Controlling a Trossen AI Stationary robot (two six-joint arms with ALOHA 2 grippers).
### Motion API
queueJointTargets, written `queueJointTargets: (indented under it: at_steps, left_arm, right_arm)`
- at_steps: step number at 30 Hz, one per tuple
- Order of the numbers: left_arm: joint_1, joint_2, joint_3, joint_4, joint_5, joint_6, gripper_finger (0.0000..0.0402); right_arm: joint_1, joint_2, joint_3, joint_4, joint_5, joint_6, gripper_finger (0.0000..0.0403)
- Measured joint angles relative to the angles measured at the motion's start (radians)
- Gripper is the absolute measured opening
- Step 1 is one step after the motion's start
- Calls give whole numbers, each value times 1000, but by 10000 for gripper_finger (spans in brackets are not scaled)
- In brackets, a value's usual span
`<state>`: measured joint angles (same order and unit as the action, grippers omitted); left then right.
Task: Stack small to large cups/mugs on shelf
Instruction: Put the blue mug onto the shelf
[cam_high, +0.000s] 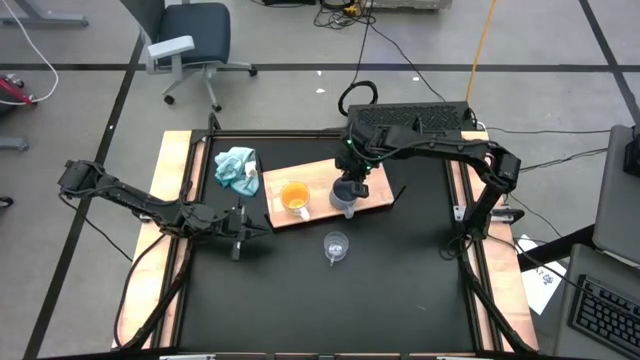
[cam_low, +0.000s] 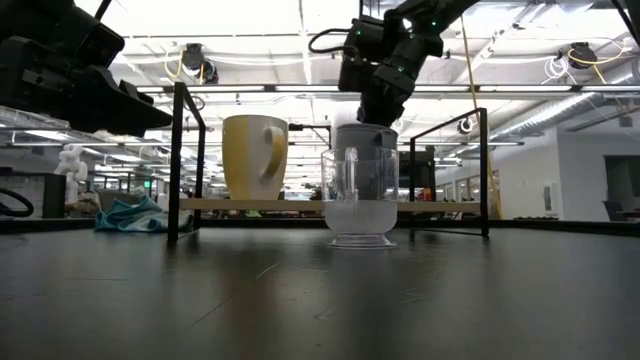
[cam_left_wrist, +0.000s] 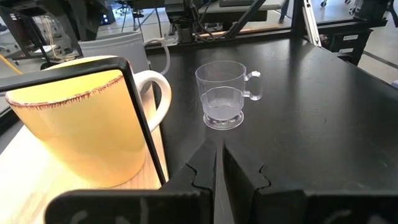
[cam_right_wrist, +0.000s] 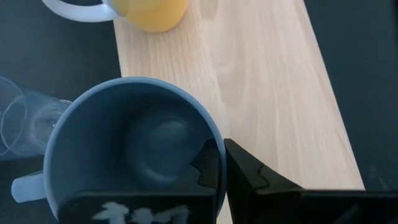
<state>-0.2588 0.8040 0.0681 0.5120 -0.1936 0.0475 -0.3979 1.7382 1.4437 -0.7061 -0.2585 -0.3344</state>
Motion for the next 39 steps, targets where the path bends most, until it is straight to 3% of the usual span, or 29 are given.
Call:
queueJointTargets:
  at_steps: [12, 32, 39]
  left_arm:
    - [0, 0, 0, 0, 0, -5, 31]
    - [0, 0, 0, -5, 0, -23, 31]
    - [0, 0, 0, -14, 7, -27, 31]
  right_arm:
    - [14, 0, 0, -16, 72, -7, 0]
    - [15, 0, 1, -1, 78, 8, 6]
    - [15, 0, 1, 13, 77, 16, 26]
